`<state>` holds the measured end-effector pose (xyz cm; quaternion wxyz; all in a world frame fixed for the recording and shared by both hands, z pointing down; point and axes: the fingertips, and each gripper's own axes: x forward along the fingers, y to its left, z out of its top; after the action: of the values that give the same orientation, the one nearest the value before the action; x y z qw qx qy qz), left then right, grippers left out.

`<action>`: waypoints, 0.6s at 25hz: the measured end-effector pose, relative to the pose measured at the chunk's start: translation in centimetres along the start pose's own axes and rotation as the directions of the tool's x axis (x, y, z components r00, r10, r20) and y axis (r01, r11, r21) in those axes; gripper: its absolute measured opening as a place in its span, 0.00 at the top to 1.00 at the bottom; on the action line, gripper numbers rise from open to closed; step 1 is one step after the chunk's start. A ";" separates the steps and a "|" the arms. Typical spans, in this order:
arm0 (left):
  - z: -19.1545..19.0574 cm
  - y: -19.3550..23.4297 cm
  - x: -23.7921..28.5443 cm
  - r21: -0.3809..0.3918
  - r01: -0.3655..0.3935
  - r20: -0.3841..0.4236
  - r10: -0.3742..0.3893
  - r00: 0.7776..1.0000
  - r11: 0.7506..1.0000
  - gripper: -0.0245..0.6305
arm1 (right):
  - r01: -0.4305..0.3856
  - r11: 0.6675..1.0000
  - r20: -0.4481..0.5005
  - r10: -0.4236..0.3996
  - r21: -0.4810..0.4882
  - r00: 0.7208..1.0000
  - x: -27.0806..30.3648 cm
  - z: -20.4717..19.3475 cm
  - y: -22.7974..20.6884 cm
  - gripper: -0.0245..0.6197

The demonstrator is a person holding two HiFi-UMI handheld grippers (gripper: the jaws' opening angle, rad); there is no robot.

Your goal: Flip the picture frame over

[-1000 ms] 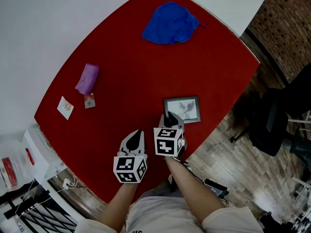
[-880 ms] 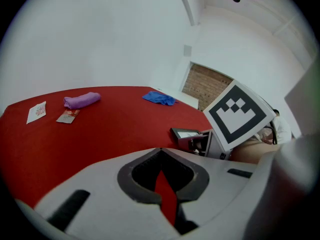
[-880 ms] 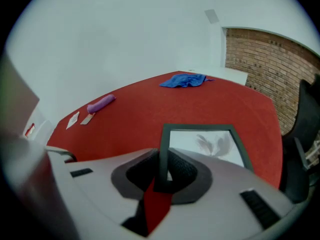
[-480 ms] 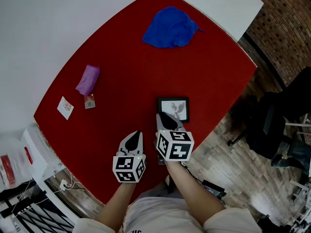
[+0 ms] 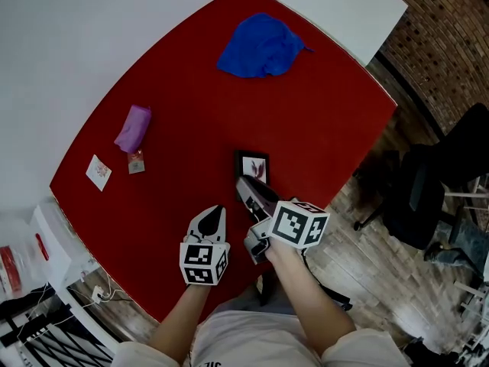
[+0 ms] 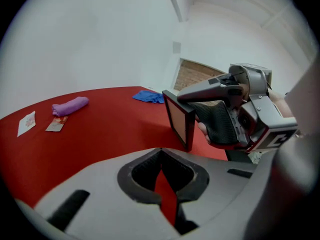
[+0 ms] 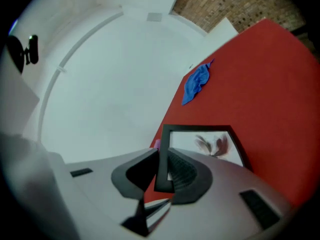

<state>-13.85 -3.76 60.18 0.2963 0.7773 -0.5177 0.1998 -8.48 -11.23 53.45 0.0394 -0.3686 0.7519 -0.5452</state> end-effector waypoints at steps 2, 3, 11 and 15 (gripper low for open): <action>0.1 -0.6 0.5 0.027 0.017 0.001 -0.017 1.000 0.999 0.95 | -0.049 0.997 0.010 0.048 0.061 0.999 -0.2 0.1 0.1 0.86; 0.2 -0.9 0.7 0.036 0.027 0.004 -0.027 1.000 0.999 0.95 | -0.073 0.993 0.017 0.072 0.092 0.997 -0.4 0.1 0.2 0.86; 1.7 -4.2 2.6 0.205 0.100 0.027 -0.108 0.994 0.974 0.95 | -0.341 0.890 0.088 0.330 0.301 0.940 -1.7 1.0 1.9 0.86; 1.9 -5.1 2.8 0.295 0.090 0.031 -0.103 0.994 0.951 0.93 | -0.381 0.862 0.118 0.363 0.333 0.924 -2.2 1.3 1.4 0.86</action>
<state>-8.06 -5.50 59.21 0.1754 0.8414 -0.4505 0.2415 -7.03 -10.74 51.00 0.2278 -0.2174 0.6984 -0.6427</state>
